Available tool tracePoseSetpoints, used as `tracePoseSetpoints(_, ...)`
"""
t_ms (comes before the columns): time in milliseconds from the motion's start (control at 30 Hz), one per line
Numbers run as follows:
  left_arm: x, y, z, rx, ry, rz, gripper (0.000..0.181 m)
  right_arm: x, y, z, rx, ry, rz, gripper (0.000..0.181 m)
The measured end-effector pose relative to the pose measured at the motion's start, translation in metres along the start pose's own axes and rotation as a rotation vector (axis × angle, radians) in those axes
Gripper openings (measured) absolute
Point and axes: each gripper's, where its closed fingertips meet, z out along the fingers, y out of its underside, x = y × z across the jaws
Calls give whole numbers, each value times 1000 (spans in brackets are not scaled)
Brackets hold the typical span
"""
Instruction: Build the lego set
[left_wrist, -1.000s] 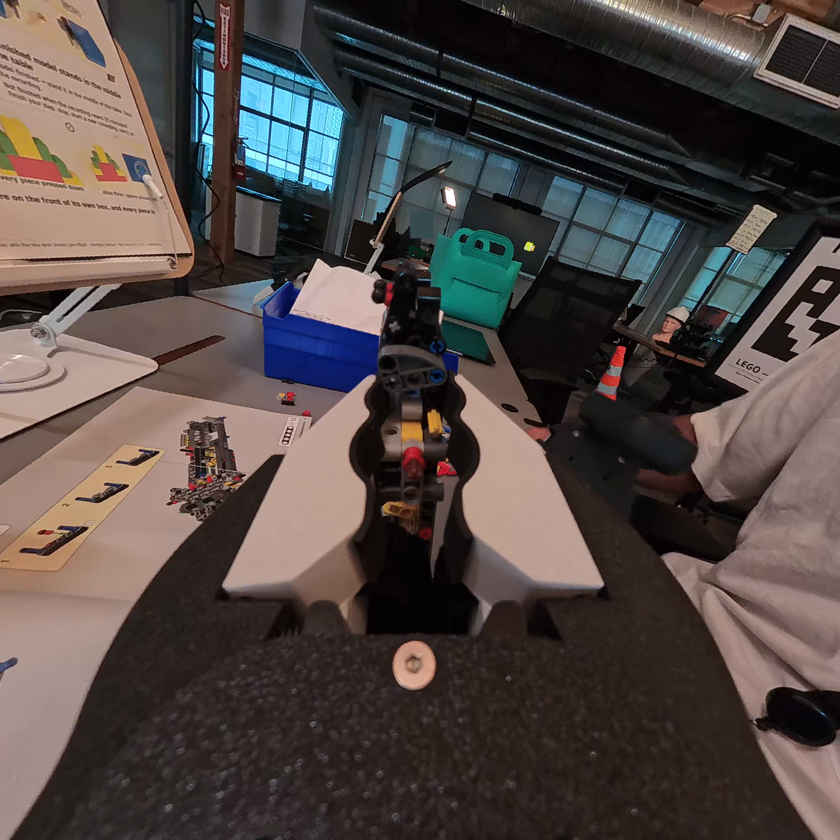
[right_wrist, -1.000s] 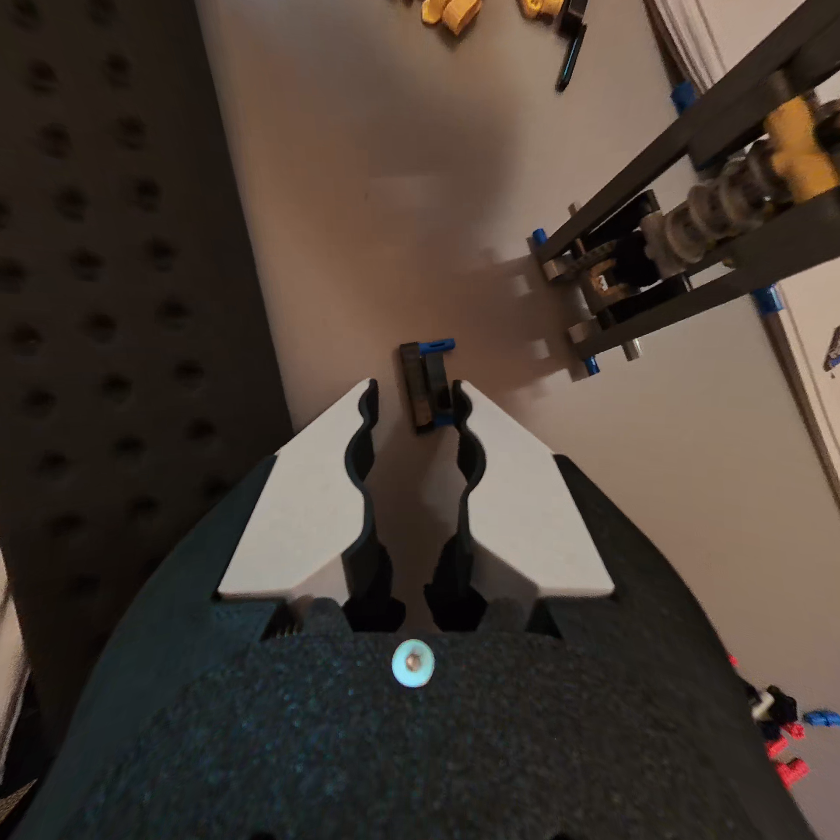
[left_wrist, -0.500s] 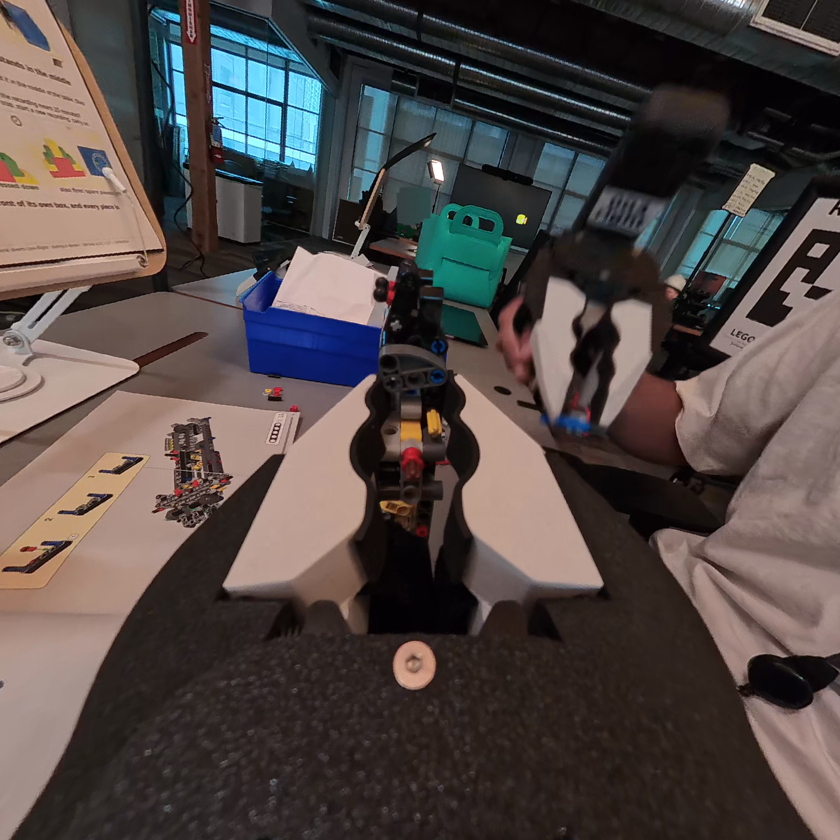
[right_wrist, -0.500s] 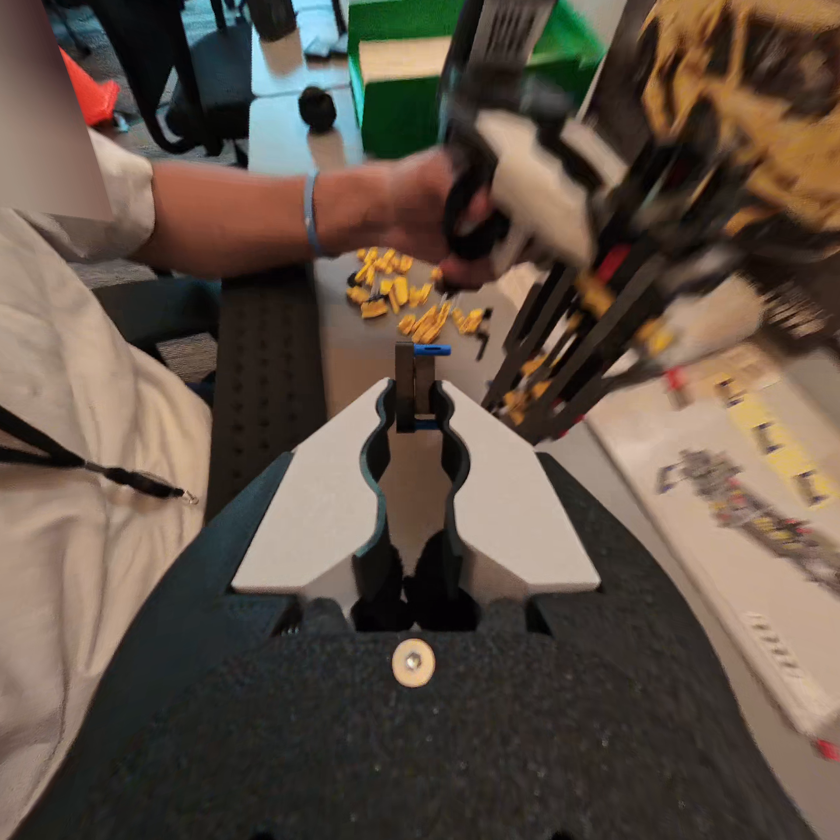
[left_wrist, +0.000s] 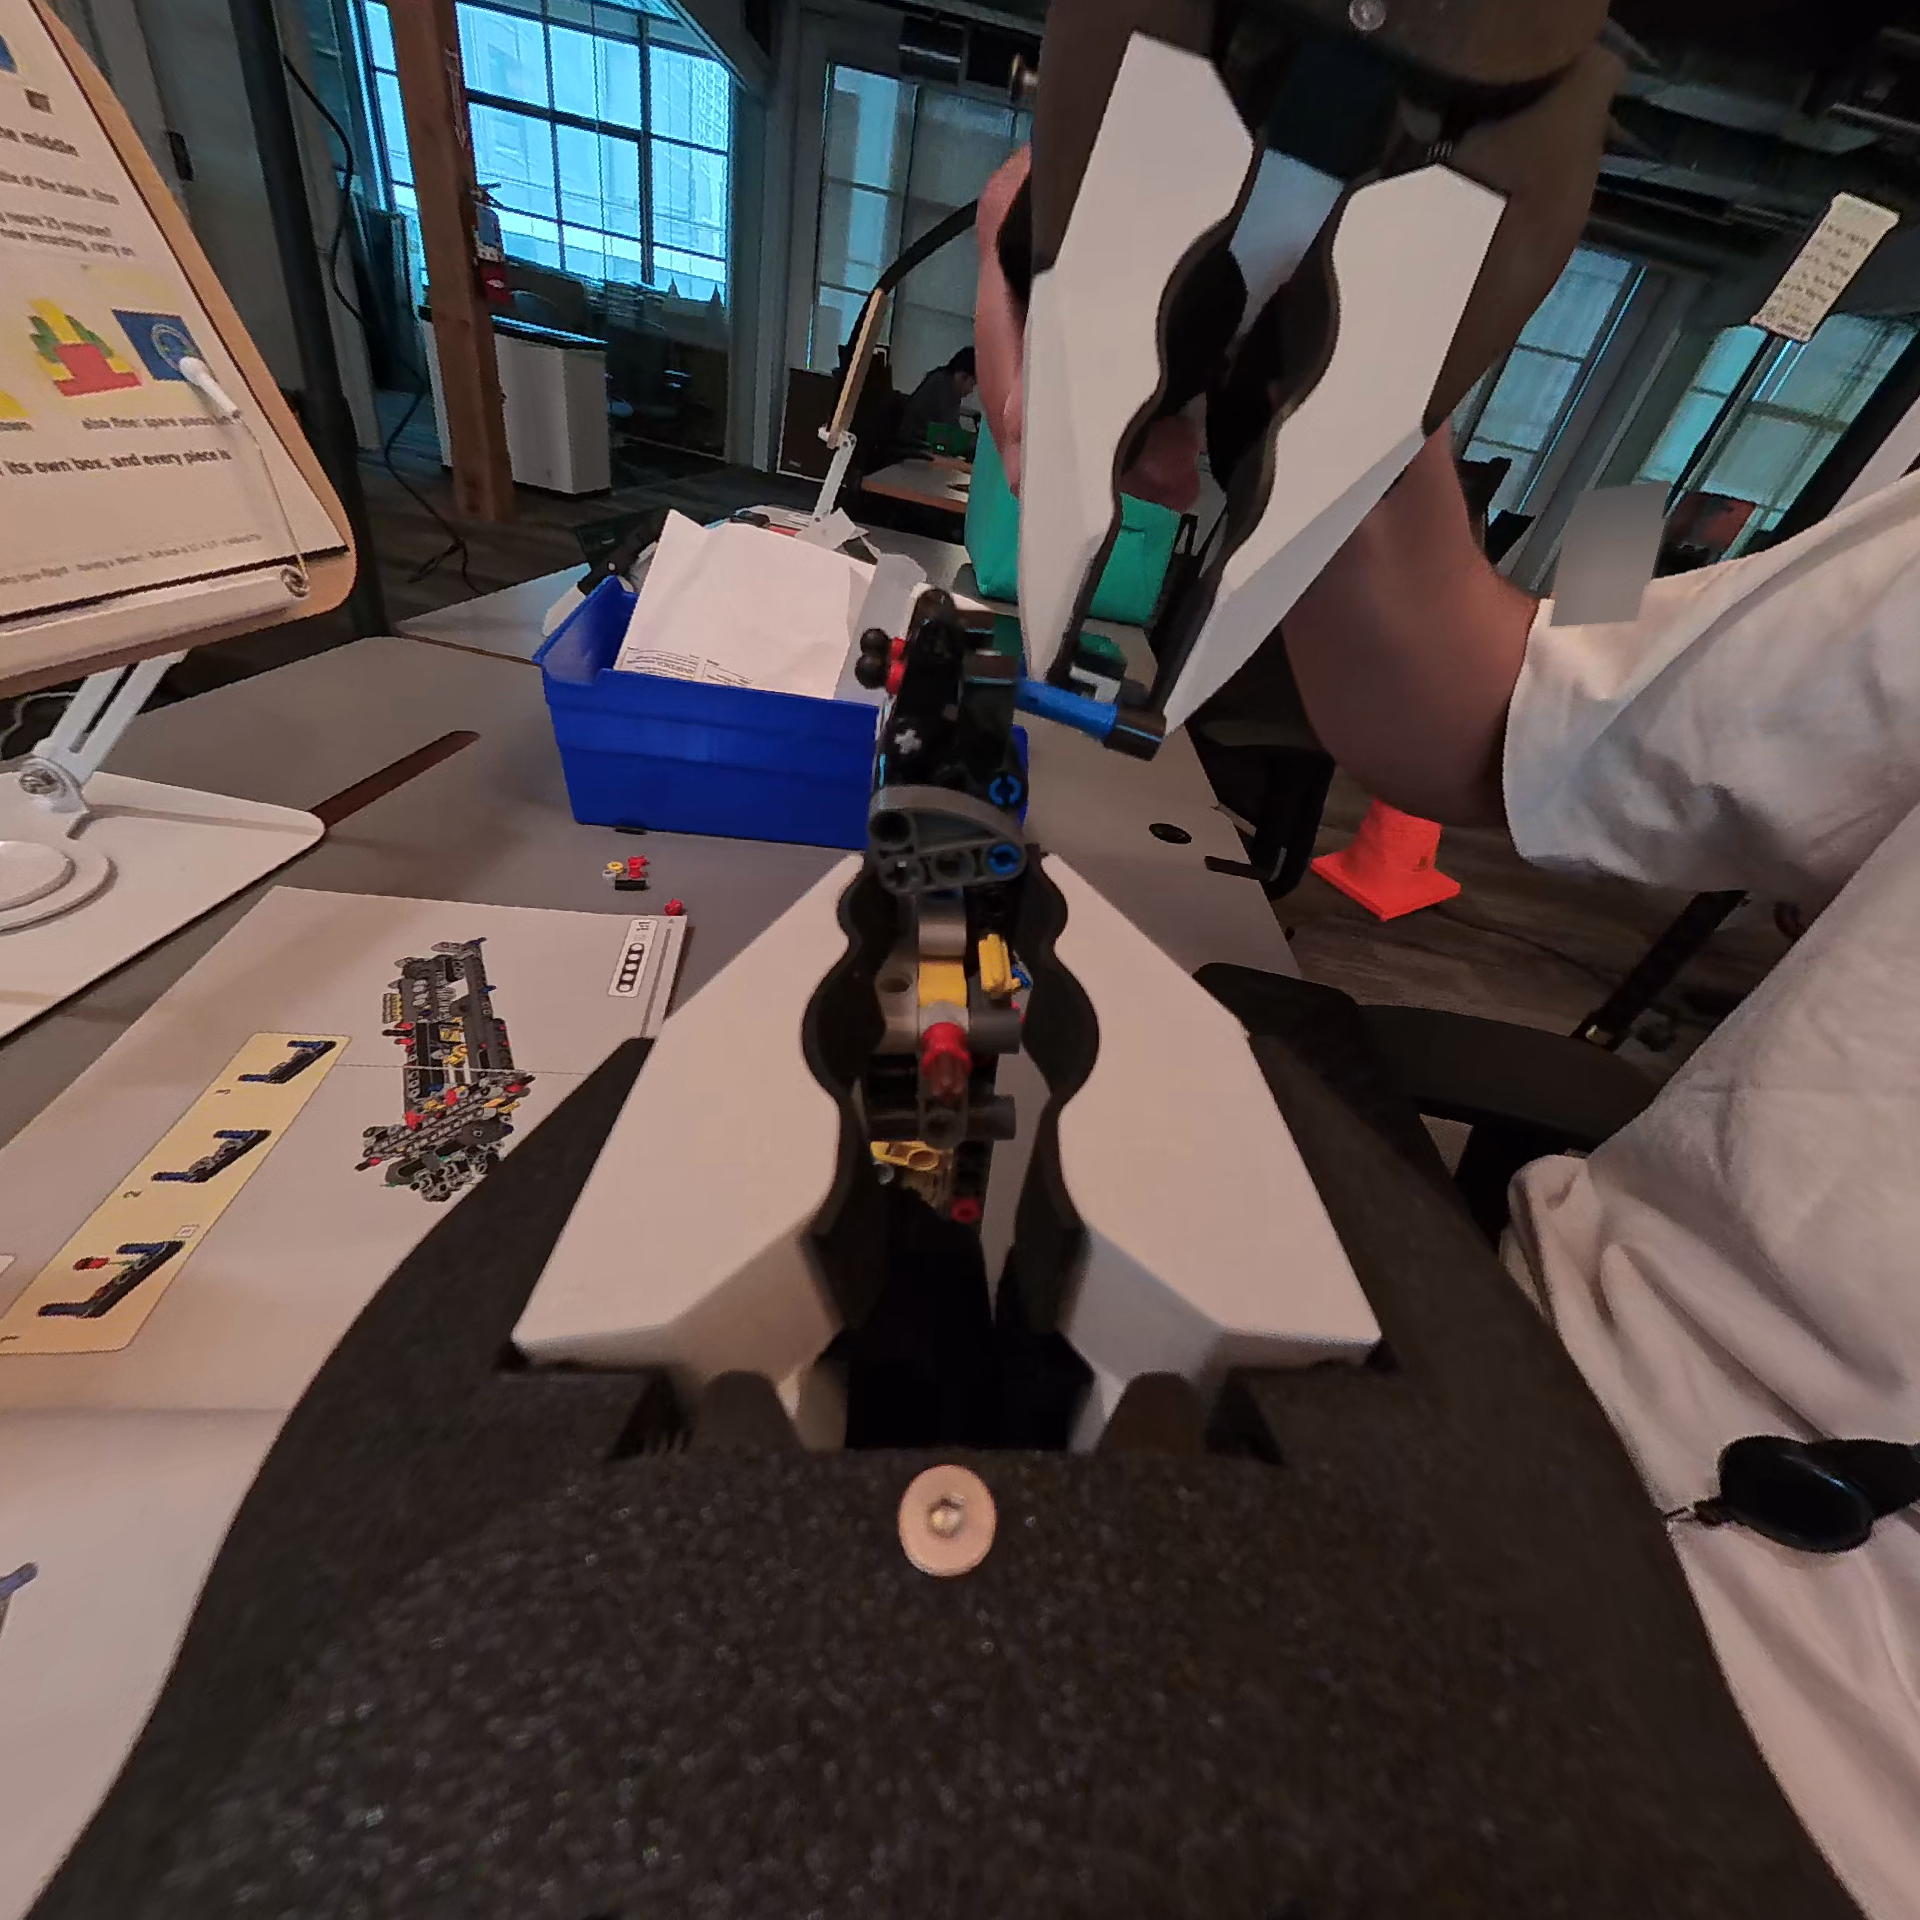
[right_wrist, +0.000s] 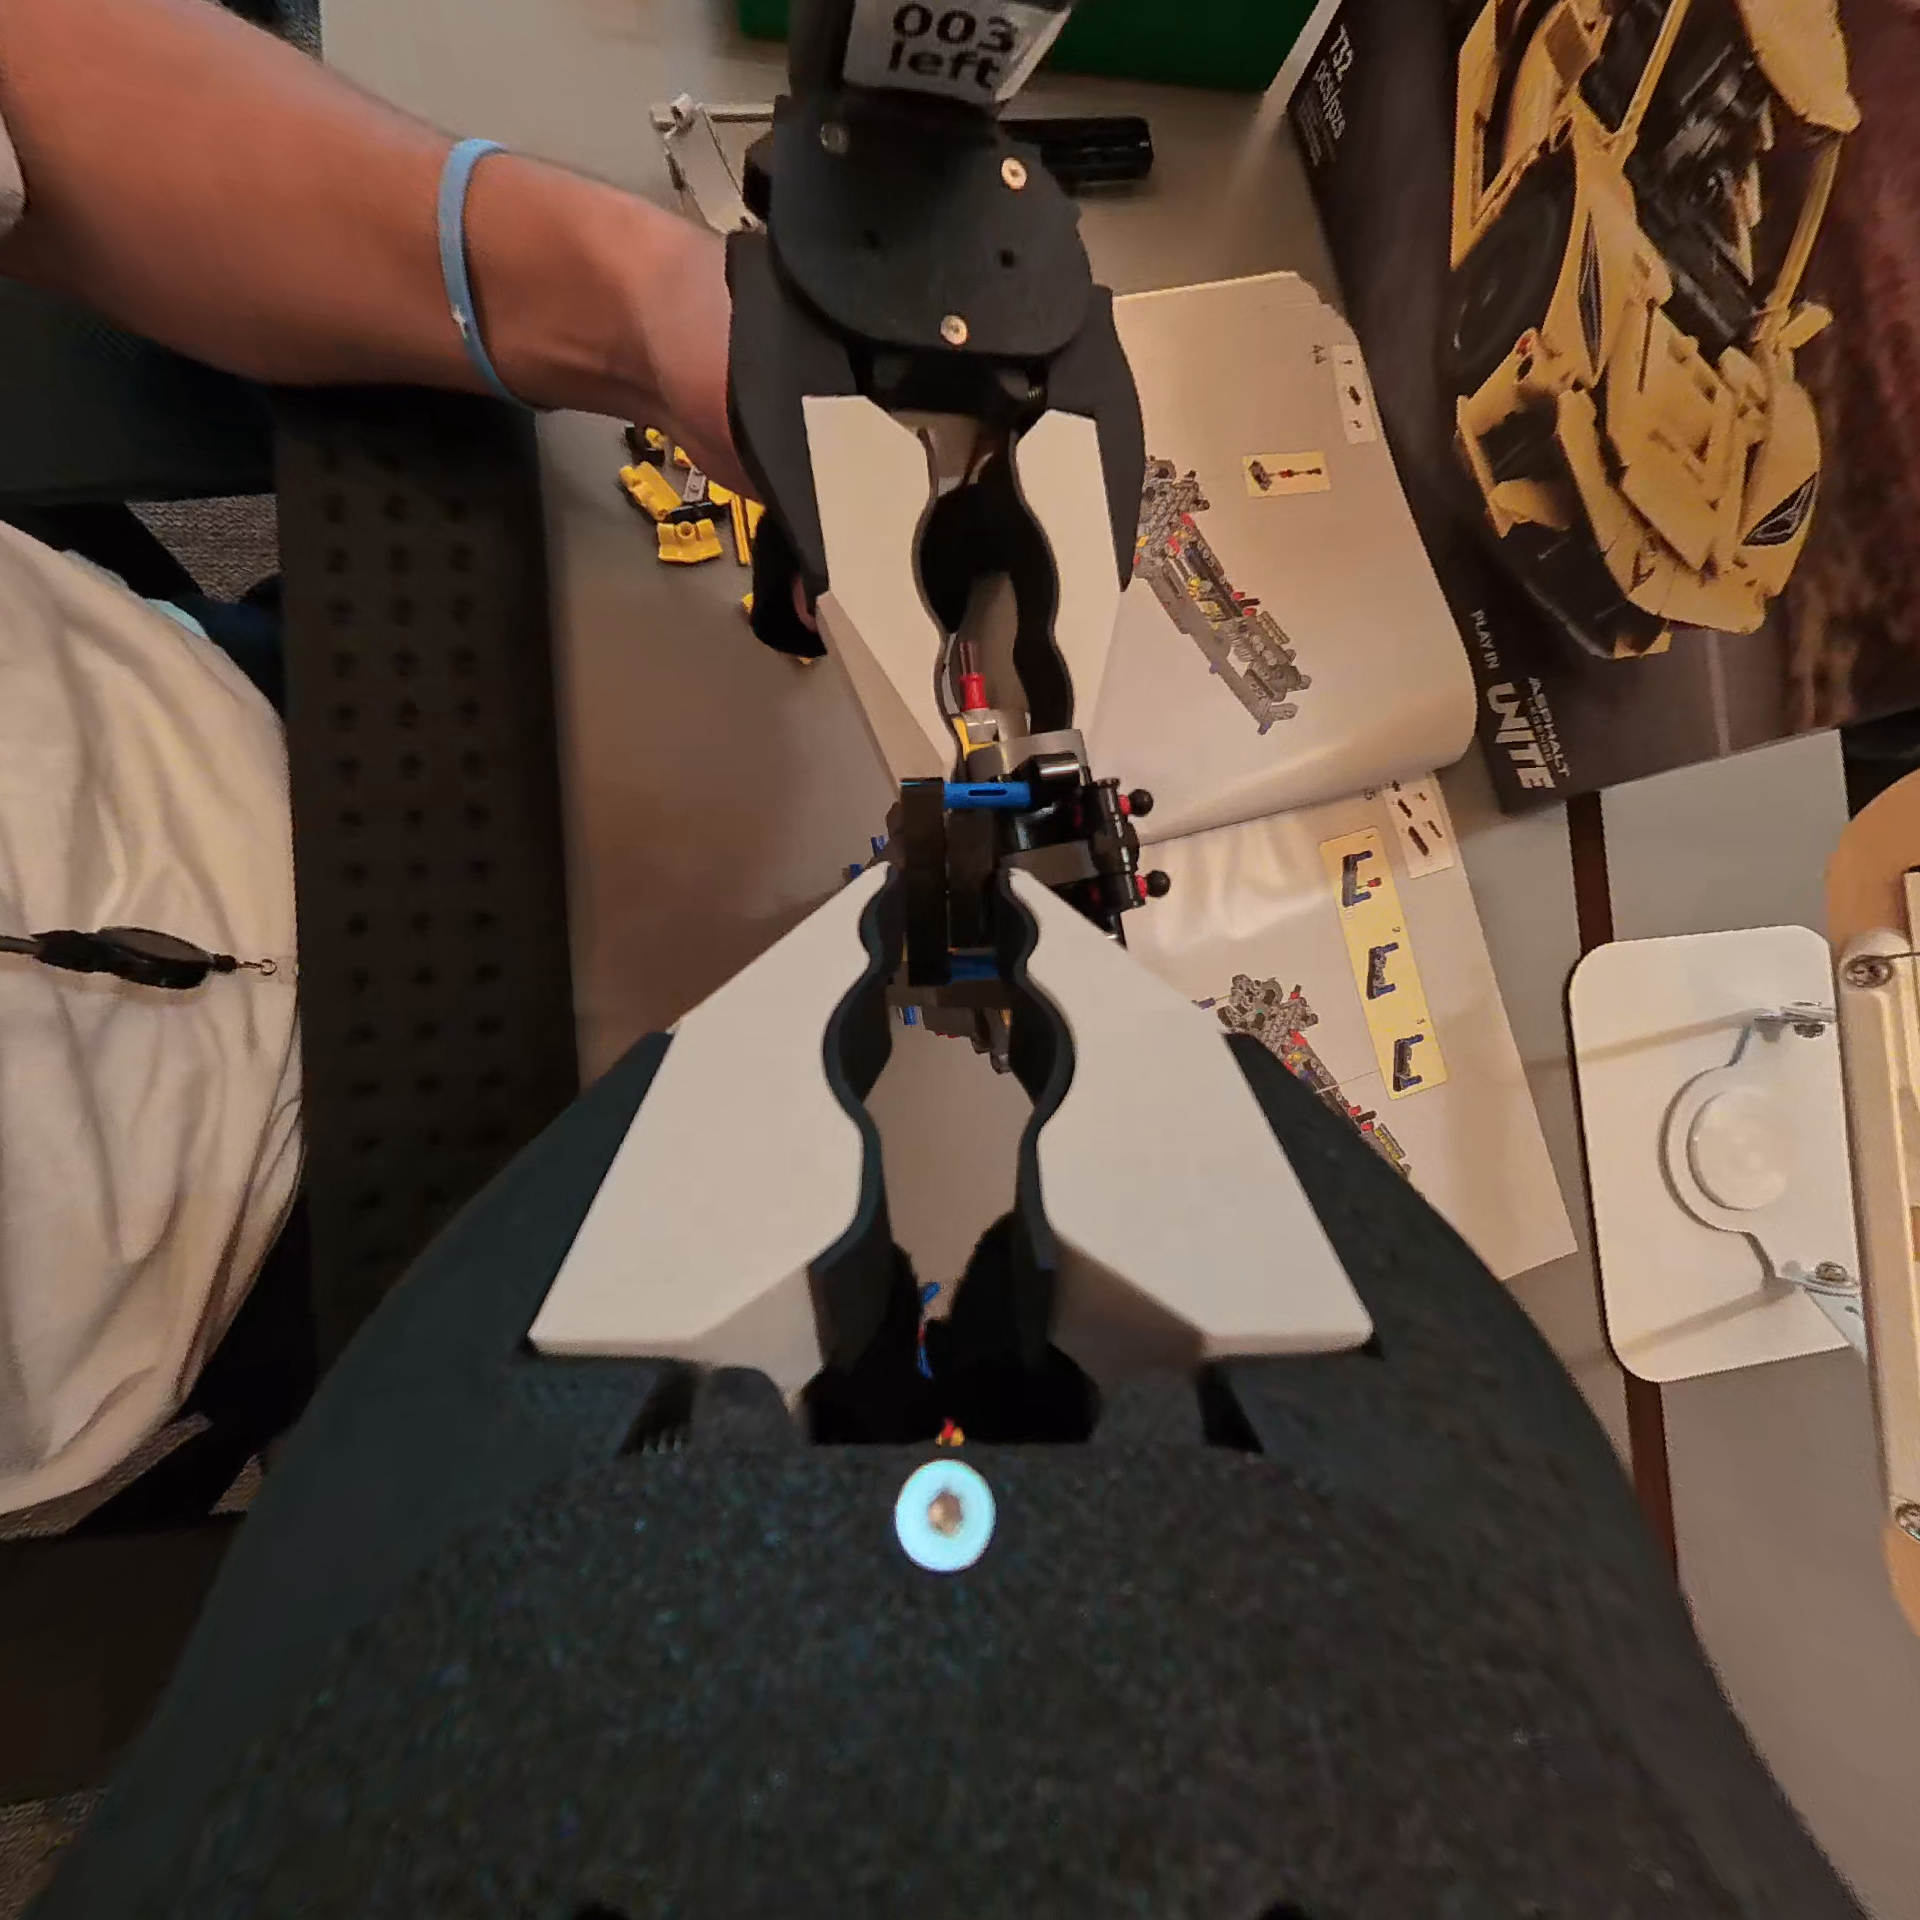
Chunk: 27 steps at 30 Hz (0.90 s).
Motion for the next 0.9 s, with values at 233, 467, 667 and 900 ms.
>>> tracePoseSetpoints(233,5,0,2,-20,17,9,20,-4,-1,-1,-36,-20,-29,15)
tracePoseSetpoints(467,7,0,0,-19,29,35,21,-4,-1,-3,-83,-45,-42,15)
tracePoseSetpoints(667,9,1,-1,-29,35,109,23,-6,-2,-5,-81,-100,-44,15)
tracePoseSetpoints(900,8,-4,1,8,56,111,26,-1,0,-5,-76,-115,-65,15)
